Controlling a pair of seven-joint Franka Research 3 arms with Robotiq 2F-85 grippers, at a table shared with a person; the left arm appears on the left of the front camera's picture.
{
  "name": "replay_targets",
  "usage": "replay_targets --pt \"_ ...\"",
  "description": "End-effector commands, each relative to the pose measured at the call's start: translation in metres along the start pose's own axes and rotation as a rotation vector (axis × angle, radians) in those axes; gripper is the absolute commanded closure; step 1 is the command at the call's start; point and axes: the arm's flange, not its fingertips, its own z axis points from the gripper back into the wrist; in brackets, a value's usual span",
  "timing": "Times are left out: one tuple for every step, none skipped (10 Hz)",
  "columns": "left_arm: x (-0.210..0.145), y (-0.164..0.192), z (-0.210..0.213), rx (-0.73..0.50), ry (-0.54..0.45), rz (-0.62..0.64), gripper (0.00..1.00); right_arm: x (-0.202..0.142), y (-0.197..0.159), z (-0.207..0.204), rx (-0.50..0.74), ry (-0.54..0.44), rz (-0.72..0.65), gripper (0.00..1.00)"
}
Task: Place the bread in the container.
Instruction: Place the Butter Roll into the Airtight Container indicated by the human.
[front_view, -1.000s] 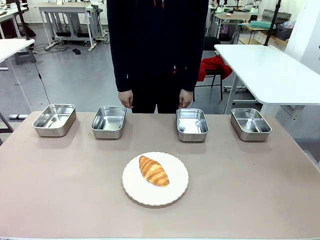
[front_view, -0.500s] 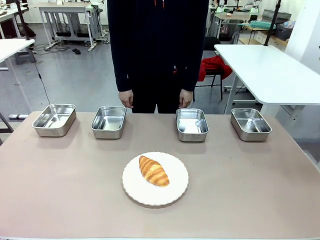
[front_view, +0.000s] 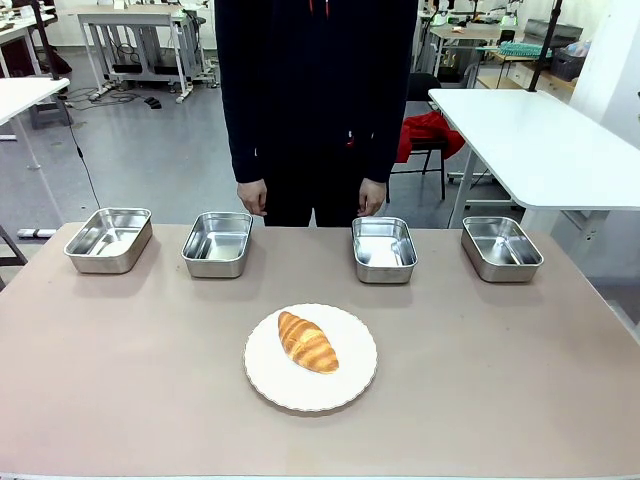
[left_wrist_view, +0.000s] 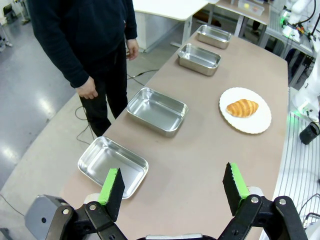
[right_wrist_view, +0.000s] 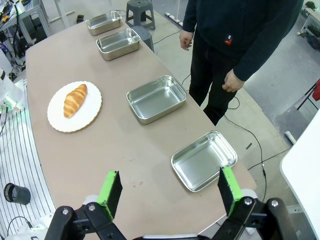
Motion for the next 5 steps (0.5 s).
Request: replay_targets --pt "-0.0004 -0.0006 -0.0007 0.002 -0.001 -0.011 0.0 0.0021 0.0008 -0.0001 -0.001 -0.002 0.007 0.0" --pt "-0.0004 -0.0006 -0.0007 0.002 -0.001 -0.011 0.0 0.0021 0.0008 -0.0001 -0.001 -0.002 0.007 0.0" --pt "-0.0004 -0.0006 -0.0007 0.002 -0.001 -0.011 0.0 0.0021 0.0008 -0.0001 -0.001 -0.002 0.007 0.0" --pt "-0.0004 -0.0006 -0.0007 0.002 -0.001 -0.011 0.0 0.0021 0.0008 -0.0001 -0.001 -0.002 0.007 0.0" --pt "-0.0004 -0.0006 -0.0007 0.002 -0.001 -0.011 0.0 0.0021 0.0008 -0.0001 -0.001 -0.002 0.007 0.0"
